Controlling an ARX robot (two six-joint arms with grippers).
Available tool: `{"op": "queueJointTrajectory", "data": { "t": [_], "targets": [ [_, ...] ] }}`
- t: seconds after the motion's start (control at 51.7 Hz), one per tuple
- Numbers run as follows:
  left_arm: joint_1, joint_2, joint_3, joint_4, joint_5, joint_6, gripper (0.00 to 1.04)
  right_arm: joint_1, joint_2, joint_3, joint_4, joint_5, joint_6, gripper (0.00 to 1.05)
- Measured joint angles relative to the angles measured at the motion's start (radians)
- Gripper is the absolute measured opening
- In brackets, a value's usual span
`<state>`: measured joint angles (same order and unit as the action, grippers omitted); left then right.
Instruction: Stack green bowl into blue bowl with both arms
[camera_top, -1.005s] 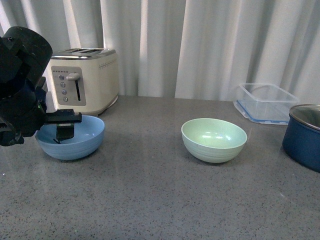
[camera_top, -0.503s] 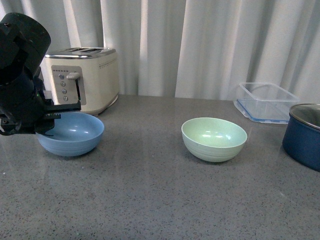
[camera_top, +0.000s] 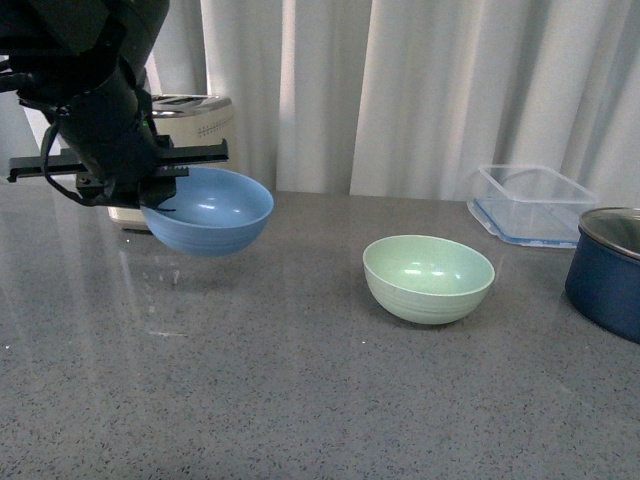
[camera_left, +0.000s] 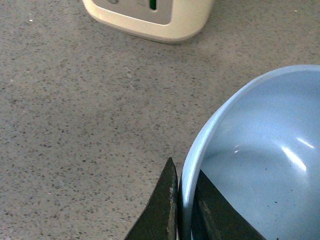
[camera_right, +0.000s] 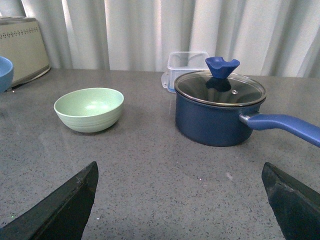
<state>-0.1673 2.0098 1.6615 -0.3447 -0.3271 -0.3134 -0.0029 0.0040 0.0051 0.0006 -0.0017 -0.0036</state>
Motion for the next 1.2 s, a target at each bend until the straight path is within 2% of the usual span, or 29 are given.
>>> {"op": "queueJointTrajectory", "data": {
  "t": [0.619, 1.199],
  "targets": [
    [-0.103, 0.119, 0.087, -0.026, 0.013, -0.051, 0.04, 0.000, 0.000, 0.000, 0.000, 0.000, 0.000, 0.95],
    [-0.133, 0.166, 0.122, -0.041, 0.014, -0.060, 0.04, 0.000, 0.000, 0.000, 0.000, 0.000, 0.000, 0.95]
  ]
}}
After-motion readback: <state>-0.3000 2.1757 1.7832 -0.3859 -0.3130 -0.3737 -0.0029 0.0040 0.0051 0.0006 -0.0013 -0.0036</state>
